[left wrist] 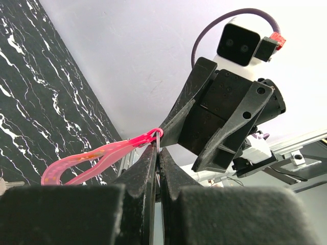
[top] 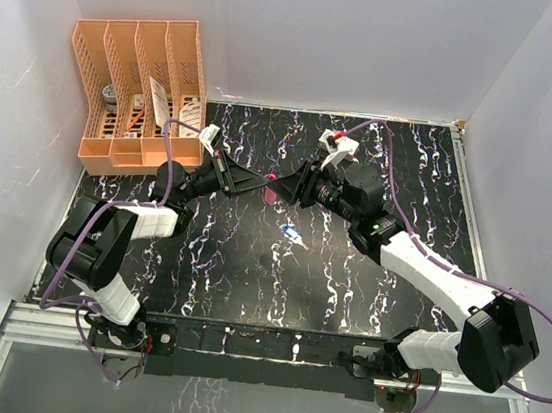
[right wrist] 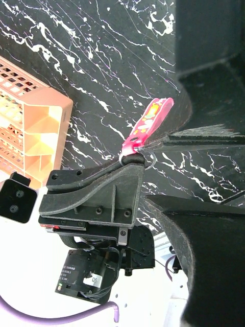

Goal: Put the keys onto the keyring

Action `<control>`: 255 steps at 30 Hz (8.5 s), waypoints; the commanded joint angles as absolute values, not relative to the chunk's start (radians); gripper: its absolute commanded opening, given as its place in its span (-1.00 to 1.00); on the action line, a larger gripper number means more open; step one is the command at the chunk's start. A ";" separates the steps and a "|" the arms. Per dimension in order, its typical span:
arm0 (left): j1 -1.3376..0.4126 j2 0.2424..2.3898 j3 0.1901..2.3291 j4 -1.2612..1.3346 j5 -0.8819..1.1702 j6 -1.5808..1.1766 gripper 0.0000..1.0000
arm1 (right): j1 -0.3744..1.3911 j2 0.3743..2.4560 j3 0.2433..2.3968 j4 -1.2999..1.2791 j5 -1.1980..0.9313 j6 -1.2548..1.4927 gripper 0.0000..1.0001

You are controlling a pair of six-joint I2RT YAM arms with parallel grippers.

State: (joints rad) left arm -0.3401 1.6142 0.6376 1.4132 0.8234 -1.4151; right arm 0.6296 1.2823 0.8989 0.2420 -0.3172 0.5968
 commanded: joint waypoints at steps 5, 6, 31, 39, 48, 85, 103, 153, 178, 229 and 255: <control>-0.337 1.609 0.645 1.524 0.843 -1.449 -1.00 | 0.618 1.297 0.917 0.318 -0.340 0.625 -0.27; -0.336 1.607 0.645 1.521 0.844 -1.447 -1.00 | 0.616 1.298 0.916 0.321 -0.342 0.627 -0.27; -0.368 1.703 0.668 1.691 0.900 -1.536 -1.00 | 0.609 1.336 0.949 0.361 -0.384 0.634 -0.55; -0.368 1.697 0.695 1.686 0.908 -1.538 -1.00 | 0.606 1.349 0.965 0.349 -0.392 0.630 -0.60; -0.368 1.697 0.701 1.684 0.914 -1.540 -1.00 | 0.603 1.343 0.967 0.322 -0.373 0.617 -1.00; -0.370 1.738 0.753 1.703 1.019 -1.528 -1.00 | 0.535 1.419 1.117 0.058 -0.581 0.368 -1.00; -0.370 1.760 0.672 1.787 0.972 -1.222 -1.00 | 0.471 1.315 1.040 0.187 -0.509 0.473 -0.21; -0.369 1.431 0.356 1.679 0.944 -0.190 -1.00 | 0.381 1.245 0.841 0.044 -0.426 0.400 -0.07; -0.368 1.447 0.401 1.668 0.983 -0.302 -1.00 | 0.478 1.521 0.886 -0.111 -0.243 0.370 -0.17; -0.356 1.381 0.383 1.557 0.995 -0.218 -1.00 | 0.538 1.718 0.966 -0.118 -0.132 0.569 -0.66; -0.354 1.390 0.385 1.582 1.006 -0.240 -1.00 | 0.535 1.539 0.917 -0.072 -0.102 0.522 -1.00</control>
State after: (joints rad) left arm -0.3614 1.4120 0.3798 1.5135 0.9810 -0.2447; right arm 0.5365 1.6463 0.9203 -0.1627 -0.1001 0.5468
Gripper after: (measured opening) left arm 0.018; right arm 0.009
